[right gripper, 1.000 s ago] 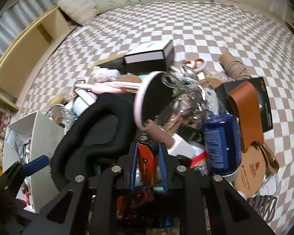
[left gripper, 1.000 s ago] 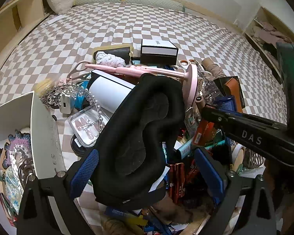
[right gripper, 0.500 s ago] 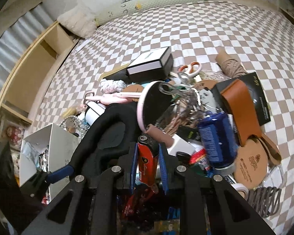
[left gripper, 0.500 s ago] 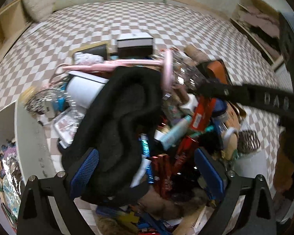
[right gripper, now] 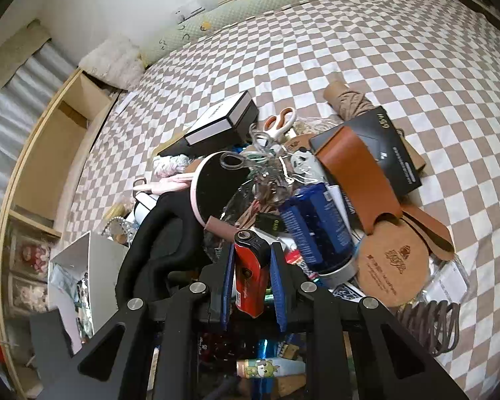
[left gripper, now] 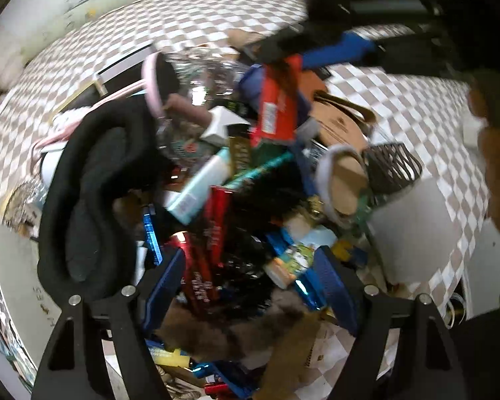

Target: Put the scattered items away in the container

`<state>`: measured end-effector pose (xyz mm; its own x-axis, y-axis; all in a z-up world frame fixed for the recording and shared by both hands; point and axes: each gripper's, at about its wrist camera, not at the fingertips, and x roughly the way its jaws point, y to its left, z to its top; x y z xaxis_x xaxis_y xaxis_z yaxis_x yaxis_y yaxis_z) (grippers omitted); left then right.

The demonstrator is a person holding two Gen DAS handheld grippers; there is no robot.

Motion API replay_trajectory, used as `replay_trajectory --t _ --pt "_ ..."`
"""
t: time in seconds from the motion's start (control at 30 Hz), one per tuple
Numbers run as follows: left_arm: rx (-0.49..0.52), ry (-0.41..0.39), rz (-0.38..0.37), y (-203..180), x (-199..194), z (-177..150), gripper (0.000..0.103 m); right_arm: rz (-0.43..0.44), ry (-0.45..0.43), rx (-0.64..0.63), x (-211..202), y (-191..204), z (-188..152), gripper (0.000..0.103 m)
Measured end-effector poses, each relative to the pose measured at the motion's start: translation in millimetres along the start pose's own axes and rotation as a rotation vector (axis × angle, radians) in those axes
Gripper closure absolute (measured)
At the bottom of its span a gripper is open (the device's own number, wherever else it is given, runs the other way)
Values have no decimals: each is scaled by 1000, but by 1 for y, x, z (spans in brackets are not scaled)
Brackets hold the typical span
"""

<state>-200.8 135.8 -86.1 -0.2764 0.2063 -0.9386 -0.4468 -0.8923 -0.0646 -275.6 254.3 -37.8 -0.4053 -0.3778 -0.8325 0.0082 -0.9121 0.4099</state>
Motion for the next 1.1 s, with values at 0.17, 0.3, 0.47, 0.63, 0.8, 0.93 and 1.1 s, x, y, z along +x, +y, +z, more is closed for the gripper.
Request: replay_trajectory --t 0.17,0.3,0.47,0.63,0.8,0.93,1.1 --pt "-30 1 -56 -9 5 3 24 12 -7 26 -7 -8 1 81" --pt "-151 32 -164 -4 15 12 50 22 -10 42 -10 -13 1 81" --pt "-205 48 -205 -7 25 22 51 33 -11 59 -12 -18 2 81" --pt "-238 35 -243 -13 28 30 51 43 -15 70 -14 -20 4 81" --pt "-255 45 -234 -15 36 36 65 46 -18 88 -15 -25 5 81" --pt "-263 52 -233 -14 43 40 74 43 -17 105 -15 -31 5 81" --pt "-250 80 -222 -17 50 41 84 39 -17 120 -17 -38 6 81"
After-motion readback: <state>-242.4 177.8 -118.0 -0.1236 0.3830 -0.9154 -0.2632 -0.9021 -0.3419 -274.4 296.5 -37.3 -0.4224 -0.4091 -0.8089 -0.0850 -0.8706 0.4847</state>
